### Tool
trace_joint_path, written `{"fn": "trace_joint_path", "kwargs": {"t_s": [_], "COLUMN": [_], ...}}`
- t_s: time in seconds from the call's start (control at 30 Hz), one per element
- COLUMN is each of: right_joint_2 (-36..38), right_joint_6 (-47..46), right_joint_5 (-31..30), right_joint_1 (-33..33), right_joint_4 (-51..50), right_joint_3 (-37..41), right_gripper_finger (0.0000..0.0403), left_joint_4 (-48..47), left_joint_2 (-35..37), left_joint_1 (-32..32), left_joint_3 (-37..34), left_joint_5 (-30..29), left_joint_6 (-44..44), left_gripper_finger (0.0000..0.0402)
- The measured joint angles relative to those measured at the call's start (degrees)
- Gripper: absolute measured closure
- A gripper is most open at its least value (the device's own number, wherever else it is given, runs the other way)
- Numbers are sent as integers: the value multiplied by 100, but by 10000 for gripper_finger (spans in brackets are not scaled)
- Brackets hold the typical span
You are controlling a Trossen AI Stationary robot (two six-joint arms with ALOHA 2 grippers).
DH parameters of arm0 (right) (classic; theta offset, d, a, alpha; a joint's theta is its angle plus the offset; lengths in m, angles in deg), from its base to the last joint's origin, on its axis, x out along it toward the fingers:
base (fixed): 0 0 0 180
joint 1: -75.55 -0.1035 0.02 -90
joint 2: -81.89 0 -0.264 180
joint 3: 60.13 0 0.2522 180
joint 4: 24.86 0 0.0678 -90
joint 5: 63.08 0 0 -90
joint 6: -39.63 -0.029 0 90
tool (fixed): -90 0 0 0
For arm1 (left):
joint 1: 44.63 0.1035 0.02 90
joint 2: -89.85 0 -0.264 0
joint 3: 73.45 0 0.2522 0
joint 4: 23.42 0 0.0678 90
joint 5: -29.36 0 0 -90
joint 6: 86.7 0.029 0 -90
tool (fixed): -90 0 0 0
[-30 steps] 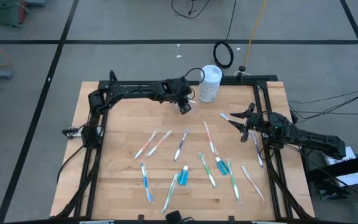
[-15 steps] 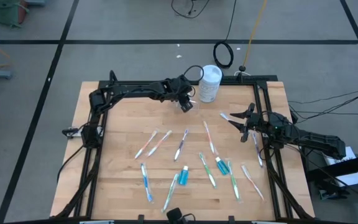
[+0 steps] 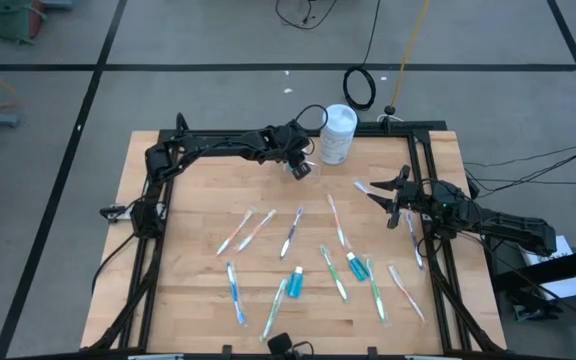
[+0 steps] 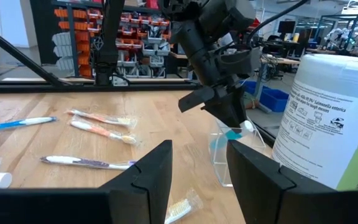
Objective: Pick & Place toothbrushing station
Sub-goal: Put the blue mouthwash into the transparent organizer
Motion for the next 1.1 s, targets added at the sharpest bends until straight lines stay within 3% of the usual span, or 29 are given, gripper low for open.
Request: {"fn": "trace_joint_path", "kwargs": {"t_s": [0.6, 0.97, 1.1], "right_joint_2": [2, 2, 2], "right_joint_6": [0, 0, 0], "right_joint_5": [0, 0, 0], "right_joint_1": [0, 0, -2], "right_joint_4": [-41, -43, -42], "right_joint_3": [1, 1, 0], "right_gripper_finger": [259, 259, 259], "left_joint_4": [50, -75, -23], "left_joint_2": [181, 181, 181], "left_joint_1": [11, 2, -5], "left_joint_3": [-7, -7, -7], "left_joint_5": [43, 112, 296], "left_joint_6": [-128, -348, -338], "left_gripper_finger": [345, 343, 321]}}
